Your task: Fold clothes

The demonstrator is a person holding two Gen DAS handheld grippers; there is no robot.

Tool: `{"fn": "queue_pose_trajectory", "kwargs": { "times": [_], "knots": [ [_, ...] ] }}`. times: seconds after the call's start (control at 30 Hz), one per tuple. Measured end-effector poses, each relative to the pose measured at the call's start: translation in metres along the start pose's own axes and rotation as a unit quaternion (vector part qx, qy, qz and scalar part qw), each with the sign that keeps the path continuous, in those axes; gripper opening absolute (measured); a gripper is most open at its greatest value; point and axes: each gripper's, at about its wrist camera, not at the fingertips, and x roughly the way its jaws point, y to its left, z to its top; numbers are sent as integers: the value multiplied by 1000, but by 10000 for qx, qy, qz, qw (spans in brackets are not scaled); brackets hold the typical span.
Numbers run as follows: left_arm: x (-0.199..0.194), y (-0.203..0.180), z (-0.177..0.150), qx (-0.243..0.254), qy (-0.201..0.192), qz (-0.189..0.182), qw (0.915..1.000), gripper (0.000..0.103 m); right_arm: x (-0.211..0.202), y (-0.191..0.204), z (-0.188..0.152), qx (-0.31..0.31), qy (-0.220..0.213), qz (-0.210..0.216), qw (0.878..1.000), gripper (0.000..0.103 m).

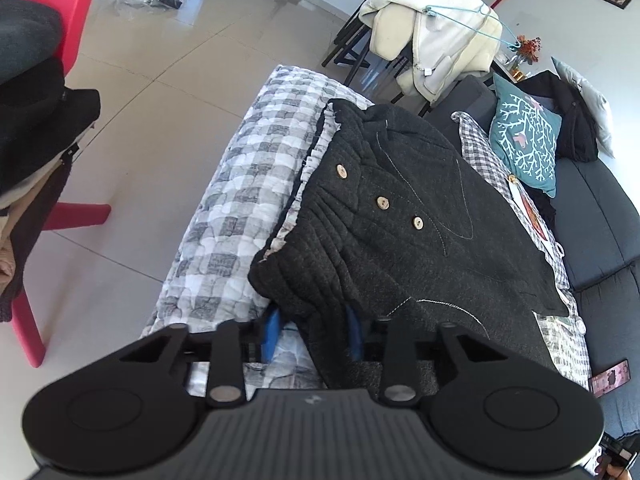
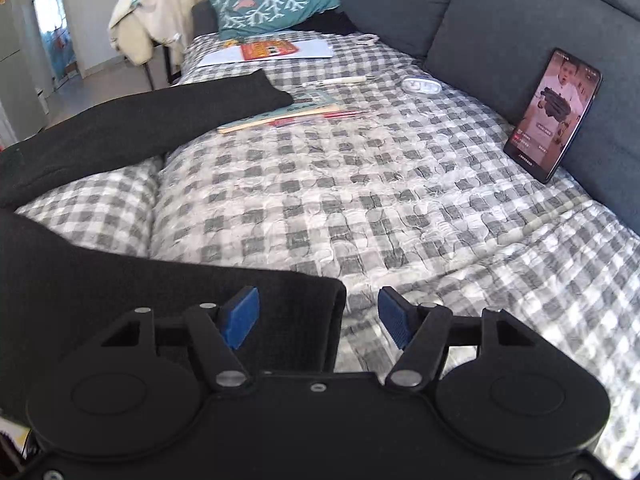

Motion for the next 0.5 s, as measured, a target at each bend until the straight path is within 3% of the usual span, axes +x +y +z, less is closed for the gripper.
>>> {"fn": "queue_pose_trajectory", "kwargs": {
  "times": [0.03,0.1,0.2,0.33,0.5],
  "knots": [
    [-3,-3,0,92,-67,4,9999,16,4,2,-1,3,-25,8,10000,26],
    [-10,-8,-1,272,-199,8,9994,15,11,7,-1,7,-78,26,10000,21],
    [-19,-9,0,398,-314,-49,9987,15,-8,3,14,-70,-363,139,9992,19],
    [-16,-15,-4,750,-231,168,9968,15,-26,-20,39,23,-557,254,9981,19],
    [3,-28,-15,1377,-103,617,9885,24,22,-1,42,-15,-151,-186,9997,24]
  ]
}}
